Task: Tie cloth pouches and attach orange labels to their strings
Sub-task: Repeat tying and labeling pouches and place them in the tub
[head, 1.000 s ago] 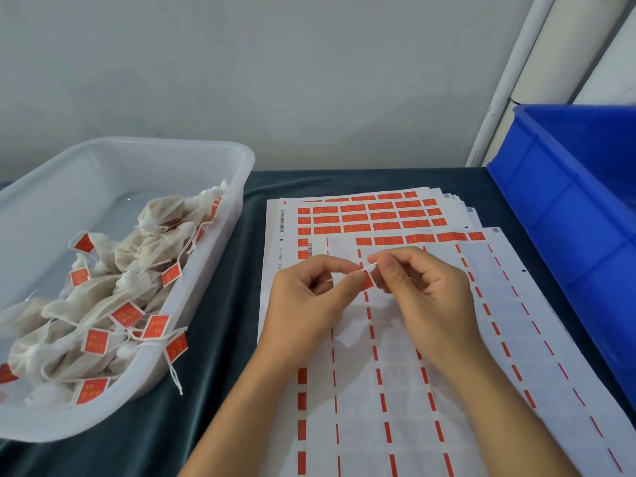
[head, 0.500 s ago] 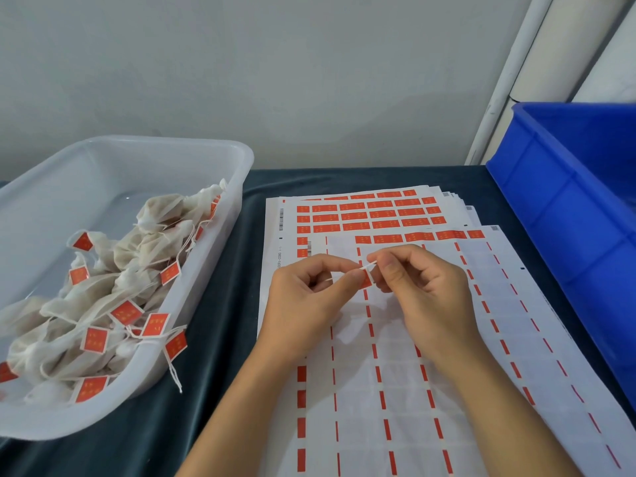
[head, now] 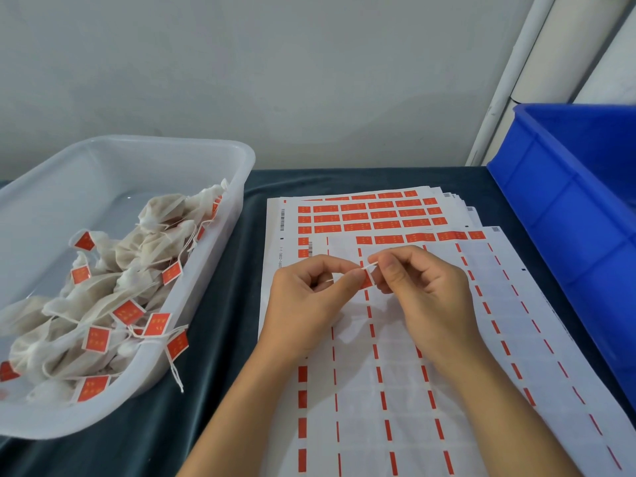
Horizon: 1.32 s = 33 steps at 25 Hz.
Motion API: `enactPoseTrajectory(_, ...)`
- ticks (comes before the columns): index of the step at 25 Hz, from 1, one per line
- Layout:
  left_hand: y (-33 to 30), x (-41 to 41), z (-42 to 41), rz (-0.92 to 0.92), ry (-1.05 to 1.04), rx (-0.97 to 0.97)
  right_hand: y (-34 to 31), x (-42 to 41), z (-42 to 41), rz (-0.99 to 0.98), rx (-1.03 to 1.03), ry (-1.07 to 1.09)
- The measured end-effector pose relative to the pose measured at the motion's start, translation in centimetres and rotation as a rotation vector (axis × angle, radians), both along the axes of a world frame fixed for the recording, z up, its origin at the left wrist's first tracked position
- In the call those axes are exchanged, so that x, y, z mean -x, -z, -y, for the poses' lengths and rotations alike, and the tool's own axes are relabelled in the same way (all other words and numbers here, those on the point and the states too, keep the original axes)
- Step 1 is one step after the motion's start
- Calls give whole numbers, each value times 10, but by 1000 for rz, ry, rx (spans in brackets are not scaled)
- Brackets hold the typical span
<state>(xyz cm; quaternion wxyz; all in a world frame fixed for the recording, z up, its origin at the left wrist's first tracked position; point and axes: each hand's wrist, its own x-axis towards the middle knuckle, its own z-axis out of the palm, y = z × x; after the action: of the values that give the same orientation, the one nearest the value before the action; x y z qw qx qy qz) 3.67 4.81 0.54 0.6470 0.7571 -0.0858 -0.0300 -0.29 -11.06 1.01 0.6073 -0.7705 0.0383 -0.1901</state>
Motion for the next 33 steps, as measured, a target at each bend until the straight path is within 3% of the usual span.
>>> enactPoseTrajectory(9, -3, 0, -1, -8, 30, 39, 3, -2, 1, -50, -6, -190)
enactPoseTrajectory(17, -2, 0, -1, -17, 30, 34, 4, -2, 2, -55, 25, -85)
enactPoseTrajectory(22, -1, 0, -1, 8, 45, -16, 5, -1, 1, -58, -23, -150)
enactPoseTrajectory(33, 0, 2, 1, 25, 9, -119, 8, -5, 1, -54, 116, -29)
